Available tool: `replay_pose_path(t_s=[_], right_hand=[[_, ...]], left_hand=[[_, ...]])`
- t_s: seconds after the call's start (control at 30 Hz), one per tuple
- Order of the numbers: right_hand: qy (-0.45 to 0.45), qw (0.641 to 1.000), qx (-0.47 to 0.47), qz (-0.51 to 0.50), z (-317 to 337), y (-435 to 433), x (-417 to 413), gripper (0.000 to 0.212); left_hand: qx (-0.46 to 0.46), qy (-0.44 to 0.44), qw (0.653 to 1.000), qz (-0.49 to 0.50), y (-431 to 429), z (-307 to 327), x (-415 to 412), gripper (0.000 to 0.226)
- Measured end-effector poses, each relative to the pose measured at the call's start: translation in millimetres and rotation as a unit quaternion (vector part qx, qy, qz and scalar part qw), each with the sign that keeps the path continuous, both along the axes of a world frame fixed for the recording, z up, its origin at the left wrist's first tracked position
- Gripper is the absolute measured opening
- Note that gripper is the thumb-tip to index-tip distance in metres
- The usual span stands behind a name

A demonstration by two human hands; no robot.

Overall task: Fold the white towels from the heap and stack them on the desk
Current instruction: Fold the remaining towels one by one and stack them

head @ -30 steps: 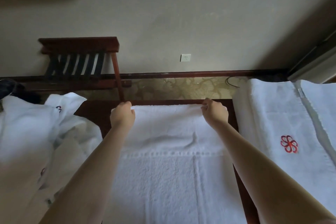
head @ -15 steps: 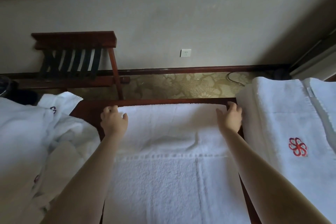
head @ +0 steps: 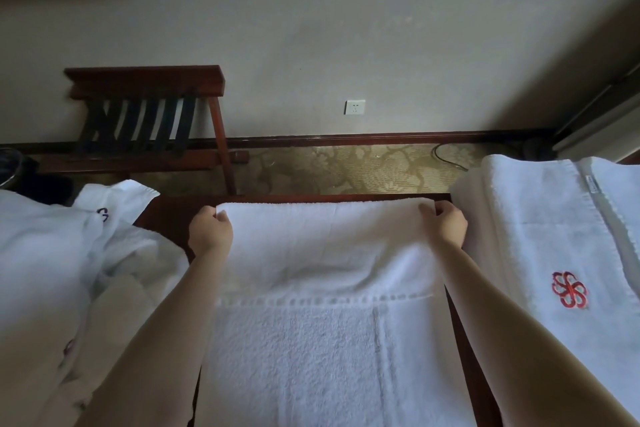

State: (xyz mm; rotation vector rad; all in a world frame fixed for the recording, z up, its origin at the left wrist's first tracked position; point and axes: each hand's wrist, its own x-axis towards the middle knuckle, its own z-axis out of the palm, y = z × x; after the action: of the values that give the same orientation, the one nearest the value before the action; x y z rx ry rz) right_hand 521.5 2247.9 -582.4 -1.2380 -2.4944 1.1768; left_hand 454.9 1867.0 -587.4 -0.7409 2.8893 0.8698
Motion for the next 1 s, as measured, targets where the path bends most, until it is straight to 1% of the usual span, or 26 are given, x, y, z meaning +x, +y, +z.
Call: replay_pose_path(t_s=[0.23,0.37,0.5,0.6,0.67,0.8,1.0], right_hand=[[0.011,1.000,0.018,-0.005,-5,4,-13,0.024],[0.012,1.000,0.010,-0.011,-8,7,-22,0.022],[0.012,1.000,-0.020,-0.015,-14,9,-30,0.026],[0.015,0.998,-0.052,-0.014,-19,10,-33,0.025],[0.023,0.997,-0.067,-0.015,-22,12,-34,0.025],[0.035,0.994,-0.092,-0.038,-29,15,-37,0.027],[0.028,0.992,-0.079,-0.095,-33,7,-42,0.025]], left_hand=[[0.015,0.019,1.000,0.012,1,-5,-17,0.028],[0.015,0.028,0.999,0.010,4,-5,-29,0.029],[0.006,0.027,1.000,0.012,9,-7,-38,0.031],[-0.010,0.025,1.000,-0.001,8,-12,-44,0.032],[0.008,0.024,1.000,-0.005,7,-16,-49,0.032],[0.073,0.022,0.997,0.013,8,-25,-55,0.030],[0.076,0.018,0.996,0.040,7,-32,-56,0.031]])
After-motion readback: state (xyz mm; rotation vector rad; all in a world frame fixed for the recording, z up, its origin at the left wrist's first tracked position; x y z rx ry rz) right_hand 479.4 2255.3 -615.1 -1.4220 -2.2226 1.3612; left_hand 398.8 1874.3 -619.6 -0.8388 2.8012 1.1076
